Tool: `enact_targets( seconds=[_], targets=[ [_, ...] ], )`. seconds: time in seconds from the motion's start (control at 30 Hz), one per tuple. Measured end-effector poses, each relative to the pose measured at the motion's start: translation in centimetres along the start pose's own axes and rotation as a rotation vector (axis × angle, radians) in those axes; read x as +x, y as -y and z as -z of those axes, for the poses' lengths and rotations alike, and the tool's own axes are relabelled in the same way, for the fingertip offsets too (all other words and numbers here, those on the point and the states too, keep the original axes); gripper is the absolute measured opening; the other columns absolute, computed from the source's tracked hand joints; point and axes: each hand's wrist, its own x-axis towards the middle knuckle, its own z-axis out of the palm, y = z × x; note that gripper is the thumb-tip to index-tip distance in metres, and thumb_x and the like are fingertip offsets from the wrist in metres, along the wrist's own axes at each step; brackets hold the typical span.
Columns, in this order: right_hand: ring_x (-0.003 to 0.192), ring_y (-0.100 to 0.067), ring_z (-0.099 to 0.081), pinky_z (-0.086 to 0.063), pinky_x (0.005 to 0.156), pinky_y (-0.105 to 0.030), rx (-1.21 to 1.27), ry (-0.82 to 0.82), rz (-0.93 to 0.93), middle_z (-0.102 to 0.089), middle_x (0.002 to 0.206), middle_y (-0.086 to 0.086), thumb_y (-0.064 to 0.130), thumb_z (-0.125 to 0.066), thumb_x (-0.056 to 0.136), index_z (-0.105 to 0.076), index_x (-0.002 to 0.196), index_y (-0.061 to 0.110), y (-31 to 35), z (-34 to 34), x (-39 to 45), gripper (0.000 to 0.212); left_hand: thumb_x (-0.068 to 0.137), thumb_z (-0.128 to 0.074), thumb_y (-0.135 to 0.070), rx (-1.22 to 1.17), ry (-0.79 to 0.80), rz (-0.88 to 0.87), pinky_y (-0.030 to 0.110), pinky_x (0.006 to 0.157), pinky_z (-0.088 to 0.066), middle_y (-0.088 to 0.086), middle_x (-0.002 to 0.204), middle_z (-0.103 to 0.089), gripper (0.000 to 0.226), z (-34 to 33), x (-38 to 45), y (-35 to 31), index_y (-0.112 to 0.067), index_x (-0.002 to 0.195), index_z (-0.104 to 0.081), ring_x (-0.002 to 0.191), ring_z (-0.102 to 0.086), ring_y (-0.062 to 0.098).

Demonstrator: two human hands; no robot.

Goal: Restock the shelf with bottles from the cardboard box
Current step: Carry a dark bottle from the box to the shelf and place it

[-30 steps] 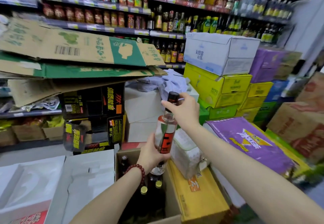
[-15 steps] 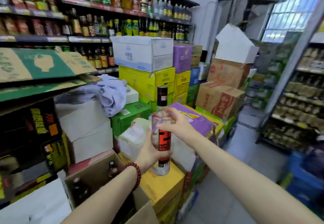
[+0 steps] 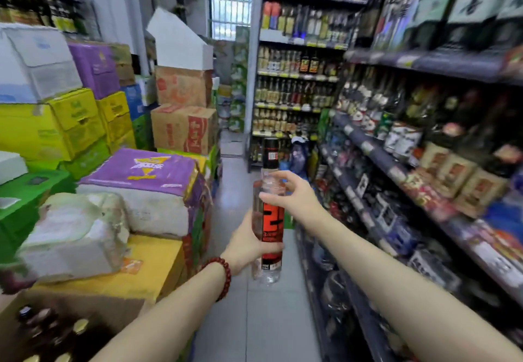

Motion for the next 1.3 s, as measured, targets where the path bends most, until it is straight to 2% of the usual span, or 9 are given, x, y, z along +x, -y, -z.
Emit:
enact_targets(
  seconds=[0.1, 0.23, 0.37, 0.53, 0.67, 0.83, 1.03, 1.13, 1.3],
  targets=[
    [0.105, -0.022, -0.064, -0.052, 0.093, -0.036, -0.045, -0.162, -0.044, -0.068, 0.11, -0.006, 0.019, -0.082, 0.072, -0.063, 0.111, 0.017, -0.4, 5.0, -3.8, 0.043, 0.059, -0.087, -0.003, -0.036, 0.146, -0.076, 0.009, 0.068, -0.05, -0.01, 0.1, -0.069, 0.067, -5.2, -0.8, -2.3, -0.031, 0.107, -0.049, 0.086, -0.067, -0.005],
    [0.095, -0.013, -0.064, -0.052, 0.079, -0.015, -0.076, -0.312, -0.034, -0.067, 0.097, 0.008, 0.021, -0.084, 0.07, -0.065, 0.108, 0.018, -0.3, 10.7, -9.5, 0.043, 0.057, -0.089, -0.005, -0.056, 0.294, -0.117, 0.03, 0.089, -0.055, 0.003, 0.111, -0.069, 0.077, -11.8, -3.2, -4.5, -0.021, 0.121, -0.047, 0.1, -0.068, 0.011],
    [0.1, -0.015, -0.063, -0.053, 0.089, -0.036, -0.128, -0.423, -0.076, -0.067, 0.103, 0.006, 0.03, -0.085, 0.067, -0.065, 0.106, 0.021, 0.2, 14.8, -15.5, 0.045, 0.047, -0.092, -0.026, -0.058, 0.403, -0.093, 0.041, 0.094, -0.054, -0.004, 0.108, -0.07, 0.08, -16.9, -6.2, -5.6, -0.033, 0.114, -0.049, 0.1, -0.068, 0.012],
    [0.098, -0.009, -0.062, -0.053, 0.087, -0.035, -0.128, -0.49, -0.118, -0.066, 0.105, 0.005, 0.029, -0.085, 0.067, -0.062, 0.103, 0.024, 0.8, 18.1, -24.2, 0.043, 0.044, -0.095, -0.034, -0.067, 0.525, -0.072, 0.032, 0.088, -0.055, -0.013, 0.106, -0.07, 0.079, -22.3, -12.7, -6.6, -0.055, 0.105, -0.048, 0.1, -0.068, 0.005],
    [0.102, -0.02, -0.064, -0.054, 0.088, -0.04, -0.135, -0.524, -0.173, -0.069, 0.106, -0.004, 0.03, -0.086, 0.064, -0.062, 0.102, 0.02, 1.6, 19.3, -30.0, 0.046, 0.048, -0.092, -0.029, -0.072, 0.615, -0.072, 0.017, 0.074, -0.053, -0.02, 0.1, -0.07, 0.076, -24.5, -17.4, -7.3, -0.048, 0.107, -0.049, 0.095, -0.067, 0.0],
    [0.1, -0.022, -0.065, -0.055, 0.084, -0.04, -0.185, -0.603, -0.221, -0.069, 0.106, -0.004, 0.037, -0.085, 0.063, -0.058, 0.099, 0.024, 3.0, 19.4, -36.2, 0.047, 0.05, -0.092, -0.026, -0.046, 0.75, -0.098, 0.021, 0.082, -0.053, -0.012, 0.106, -0.069, 0.075, -25.9, -21.7, -8.0, -0.037, 0.111, -0.05, 0.097, -0.067, 0.001],
    [0.082, 0.001, -0.066, -0.049, 0.066, -0.018, -0.219, -0.75, -0.278, -0.069, 0.094, 0.012, 0.037, -0.085, 0.062, -0.057, 0.094, 0.031, 4.7, 17.2, -42.9, 0.043, 0.055, -0.092, -0.021, -0.065, 0.957, -0.139, 0.016, 0.078, -0.053, -0.014, 0.109, -0.069, 0.084, -26.4, -26.6, -7.8, -0.038, 0.123, -0.045, 0.1, -0.066, -0.001],
    [0.085, -0.004, -0.068, -0.055, 0.073, -0.027, -0.217, -0.839, -0.323, -0.071, 0.093, 0.01, 0.04, -0.084, 0.059, -0.058, 0.097, 0.033, 5.2, 15.7, -46.8, 0.047, 0.056, -0.092, -0.022, -0.052, 1.045, -0.148, 0.024, 0.086, -0.052, -0.011, 0.113, -0.068, 0.086, -26.9, -29.5, -7.6, -0.039, 0.125, -0.044, 0.103, -0.065, 0.001],
    [0.089, -0.013, -0.069, -0.057, 0.08, -0.036, -0.26, -0.985, -0.388, -0.072, 0.096, 0.003, 0.038, -0.085, 0.06, -0.058, 0.095, 0.028, 6.3, 14.2, -54.1, 0.045, 0.059, -0.091, -0.02, -0.046, 1.228, -0.172, 0.013, 0.078, -0.052, -0.015, 0.114, -0.067, 0.083, -28.5, -35.1, -7.4, -0.044, 0.122, -0.043, 0.102, -0.064, -0.004]
  ],
)
